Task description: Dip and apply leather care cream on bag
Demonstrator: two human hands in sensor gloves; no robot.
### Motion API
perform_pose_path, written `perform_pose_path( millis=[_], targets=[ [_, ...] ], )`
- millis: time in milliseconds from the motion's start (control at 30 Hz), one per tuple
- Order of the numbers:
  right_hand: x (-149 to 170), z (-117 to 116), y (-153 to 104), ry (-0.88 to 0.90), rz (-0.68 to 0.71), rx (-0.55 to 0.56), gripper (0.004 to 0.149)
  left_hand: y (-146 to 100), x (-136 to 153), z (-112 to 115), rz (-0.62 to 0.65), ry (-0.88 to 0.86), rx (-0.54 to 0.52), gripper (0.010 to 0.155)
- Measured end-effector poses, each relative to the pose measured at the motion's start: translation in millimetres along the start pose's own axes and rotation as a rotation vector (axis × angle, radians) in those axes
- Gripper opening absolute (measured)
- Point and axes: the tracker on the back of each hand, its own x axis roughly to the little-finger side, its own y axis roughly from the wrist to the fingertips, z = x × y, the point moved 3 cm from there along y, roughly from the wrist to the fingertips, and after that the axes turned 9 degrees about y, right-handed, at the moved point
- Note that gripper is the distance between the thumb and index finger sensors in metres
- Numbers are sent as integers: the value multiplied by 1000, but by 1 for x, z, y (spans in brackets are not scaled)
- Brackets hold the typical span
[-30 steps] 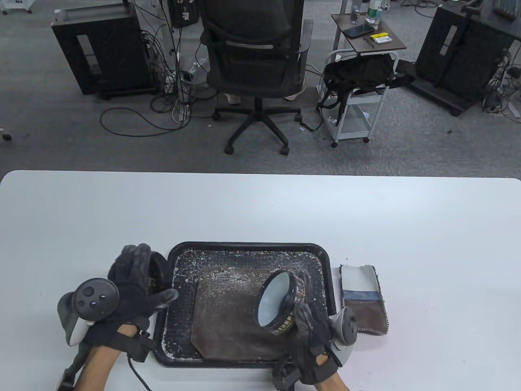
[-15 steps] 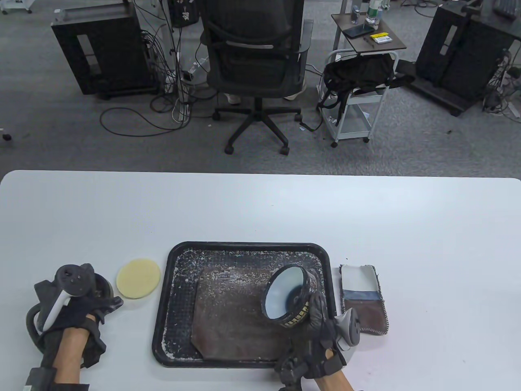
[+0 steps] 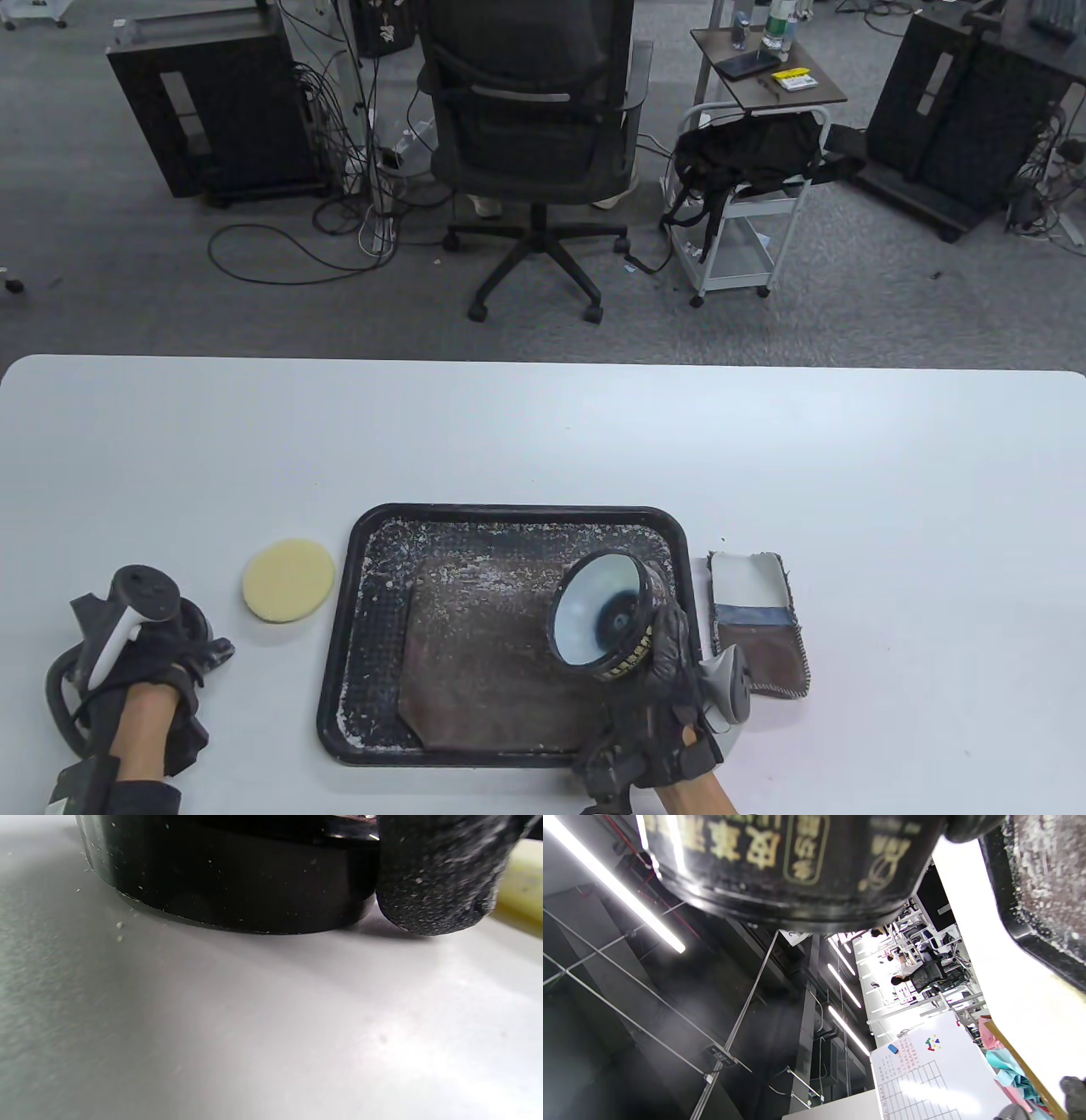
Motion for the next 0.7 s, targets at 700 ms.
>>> perform_pose_path(
  millis=[700],
  targets=[
    [16, 17, -7, 38, -118, 158, 82, -33, -134, -3, 469, 296, -186, 81]
  ],
)
